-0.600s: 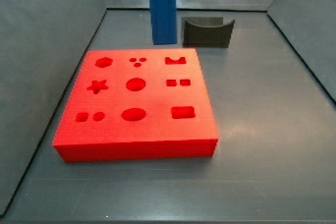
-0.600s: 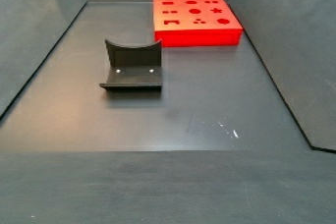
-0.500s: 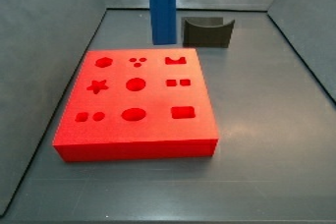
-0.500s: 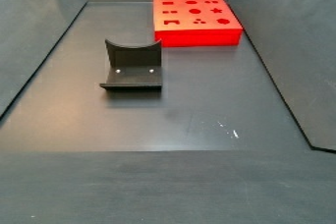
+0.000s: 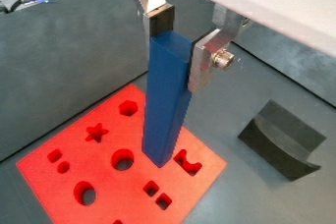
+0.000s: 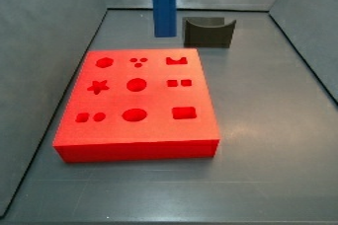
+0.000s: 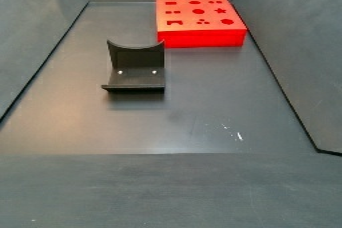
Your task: Insert the rectangle object.
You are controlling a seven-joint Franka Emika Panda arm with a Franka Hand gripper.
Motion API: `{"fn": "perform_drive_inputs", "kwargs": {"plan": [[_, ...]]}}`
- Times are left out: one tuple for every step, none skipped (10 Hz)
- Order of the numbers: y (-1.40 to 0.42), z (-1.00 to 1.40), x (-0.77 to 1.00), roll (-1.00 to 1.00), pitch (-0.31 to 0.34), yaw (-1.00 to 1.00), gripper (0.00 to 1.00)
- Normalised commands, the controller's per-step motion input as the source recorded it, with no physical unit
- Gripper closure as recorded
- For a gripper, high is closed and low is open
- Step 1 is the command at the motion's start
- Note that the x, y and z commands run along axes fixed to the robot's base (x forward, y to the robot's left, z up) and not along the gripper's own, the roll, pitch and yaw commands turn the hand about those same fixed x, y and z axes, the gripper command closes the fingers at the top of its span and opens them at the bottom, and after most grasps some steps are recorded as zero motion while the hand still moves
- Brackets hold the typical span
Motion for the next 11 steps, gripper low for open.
{"fn": "perform_drive_inputs", "kwargs": {"plan": [[-0.87,-0.17,0.35,0.21,0.000,0.00,1.00],[-0.91,-0.18,0.53,0.13,-0.033,0.00,1.00],[-0.90,-0.21,0.54,0.13,-0.031,0.00,1.00],[-0.90,-0.21,0.54,0.13,-0.034,0.00,1.00],[-0.90,-0.21,0.53,0.14,-0.031,0.00,1.00],[-0.90,-0.21,0.53,0.13,-0.031,0.00,1.00],[-0.82,-0.33,0.58,0.17,-0.004,0.00,1.00],[-0.20,-0.22,0.60,0.50,0.000,0.21,1.00],[-0.06,0.00,0.40,0.50,0.050,0.23,1.00],[-0.25,-0.21,0.08,0.45,0.023,0.15,1.00],[0.00,-0.03,0.00,0.00,0.000,0.00,1.00]]}}
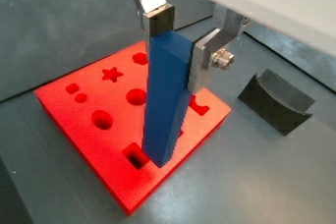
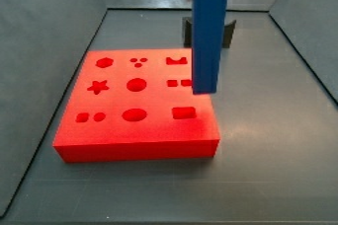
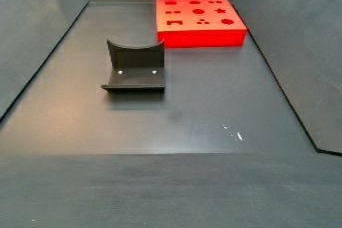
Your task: Insert the rectangle object.
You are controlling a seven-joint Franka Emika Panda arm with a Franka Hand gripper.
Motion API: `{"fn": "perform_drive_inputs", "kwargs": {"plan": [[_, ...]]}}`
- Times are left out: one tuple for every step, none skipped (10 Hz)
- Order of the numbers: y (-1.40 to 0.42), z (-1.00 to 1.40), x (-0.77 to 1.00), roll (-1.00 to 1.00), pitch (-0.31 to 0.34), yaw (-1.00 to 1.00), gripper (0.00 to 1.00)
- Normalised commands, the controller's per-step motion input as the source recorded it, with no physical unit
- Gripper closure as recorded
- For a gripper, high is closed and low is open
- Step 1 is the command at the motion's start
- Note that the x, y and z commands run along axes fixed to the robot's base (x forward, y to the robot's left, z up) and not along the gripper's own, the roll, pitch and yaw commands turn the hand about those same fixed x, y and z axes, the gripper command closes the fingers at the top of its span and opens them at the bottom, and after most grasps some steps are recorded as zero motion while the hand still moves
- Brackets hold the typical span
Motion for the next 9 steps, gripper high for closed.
{"fn": "perform_drive_inputs", "kwargs": {"plan": [[0.00,-0.48,-0.19,0.17,-0.024,0.00,1.00],[0.00,-0.56,-0.30,0.20,-0.039,0.00,1.00],[0.00,-0.41,-0.24,0.17,-0.036,0.00,1.00],[0.00,-0.22,-0.13,0.05,0.000,0.00,1.00],[-0.07,-0.07,-0.05,0.00,0.000,0.00,1.00],[-0.11,-0.02,0.00,0.00,0.000,0.00,1.00],[-0.21,0.00,0.04,0.00,0.000,0.00,1.00],[-0.28,0.00,0.13,0.04,0.009,0.00,1.00],[-0.13,0.00,0.05,0.00,0.000,0.00,1.00]]}}
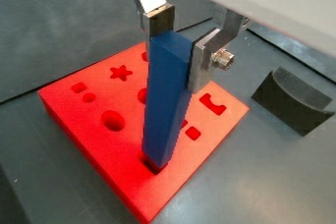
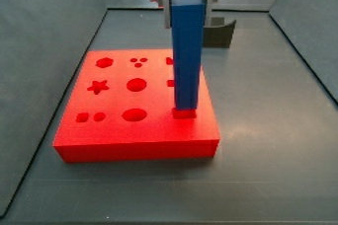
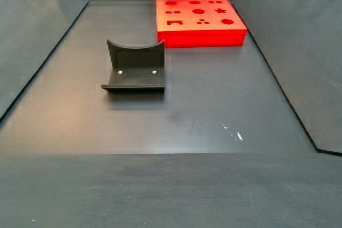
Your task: Insert the rectangle object.
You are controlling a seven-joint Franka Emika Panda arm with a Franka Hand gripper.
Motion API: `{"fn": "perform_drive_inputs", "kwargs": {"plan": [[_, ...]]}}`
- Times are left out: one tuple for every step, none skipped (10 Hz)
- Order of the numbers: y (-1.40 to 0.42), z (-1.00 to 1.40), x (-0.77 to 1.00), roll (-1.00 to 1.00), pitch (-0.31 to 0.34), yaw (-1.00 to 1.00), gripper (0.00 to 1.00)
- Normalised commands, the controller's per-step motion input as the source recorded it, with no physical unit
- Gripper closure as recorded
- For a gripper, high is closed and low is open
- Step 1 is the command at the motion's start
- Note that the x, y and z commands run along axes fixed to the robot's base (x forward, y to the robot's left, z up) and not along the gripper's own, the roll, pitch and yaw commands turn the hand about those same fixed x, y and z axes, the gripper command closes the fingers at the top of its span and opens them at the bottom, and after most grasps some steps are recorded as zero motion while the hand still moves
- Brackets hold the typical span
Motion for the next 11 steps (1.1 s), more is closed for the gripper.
{"fn": "perform_drive_inputs", "kwargs": {"plan": [[-0.01,-0.11,0.00,0.14,0.000,0.00,1.00],[0.00,-0.23,0.00,0.21,0.003,-0.03,1.00],[0.00,-0.25,0.00,0.21,0.000,-0.03,1.00],[0.00,-0.16,0.00,0.17,0.006,-0.02,1.00],[-0.03,-0.13,0.00,0.13,0.006,0.00,1.00],[-0.08,-0.10,0.05,0.10,0.003,0.00,1.00],[-0.15,-0.08,0.12,0.08,0.010,0.00,1.00],[-0.18,-0.07,0.13,0.08,0.004,0.00,1.00],[-0.20,-0.07,0.14,0.07,0.001,0.00,1.00],[-0.11,-0.11,0.17,0.07,0.011,0.00,1.00],[-0.01,-0.17,0.14,0.09,0.010,0.00,1.00]]}}
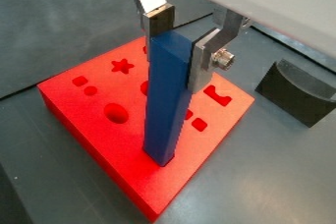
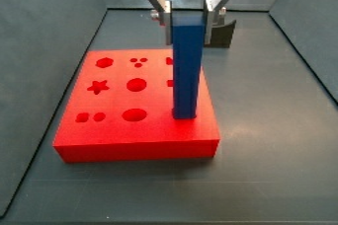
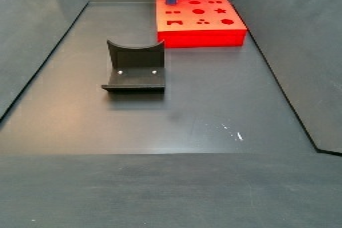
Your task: Insert the rectangle object.
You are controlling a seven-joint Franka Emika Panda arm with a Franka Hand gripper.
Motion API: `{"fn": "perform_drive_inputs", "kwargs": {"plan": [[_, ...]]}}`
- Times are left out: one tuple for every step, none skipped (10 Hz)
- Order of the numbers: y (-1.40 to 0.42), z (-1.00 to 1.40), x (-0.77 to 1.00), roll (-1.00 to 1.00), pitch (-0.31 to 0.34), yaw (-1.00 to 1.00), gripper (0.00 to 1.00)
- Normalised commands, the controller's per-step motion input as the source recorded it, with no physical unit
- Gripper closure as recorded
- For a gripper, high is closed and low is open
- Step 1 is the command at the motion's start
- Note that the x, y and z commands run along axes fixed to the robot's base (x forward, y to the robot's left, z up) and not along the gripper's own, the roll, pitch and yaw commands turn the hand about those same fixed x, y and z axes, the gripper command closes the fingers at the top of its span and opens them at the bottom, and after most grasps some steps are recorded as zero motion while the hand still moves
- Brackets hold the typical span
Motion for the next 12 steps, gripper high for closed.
{"fn": "perform_drive_inputs", "kwargs": {"plan": [[0.00,-0.16,0.08,0.12,0.014,0.00,1.00],[-0.03,-0.19,0.03,0.17,0.007,0.00,1.00],[-0.20,-0.34,0.03,0.27,0.011,0.00,1.00],[-0.31,-0.47,0.04,0.22,0.034,0.00,1.00],[-0.44,-0.45,0.09,0.18,0.057,0.00,1.00],[-0.44,-0.42,0.05,0.17,0.024,0.00,1.00],[-0.42,-0.33,0.04,0.17,0.023,0.00,1.00],[-0.21,-0.27,0.06,0.05,0.000,0.00,1.00],[0.00,-0.40,0.00,0.00,-0.027,0.00,1.00],[0.06,-0.55,0.02,0.00,-0.006,0.00,1.00],[0.21,-0.64,0.20,-0.01,0.000,0.05,1.00],[0.10,-0.42,0.21,0.00,0.000,0.10,1.00]]}}
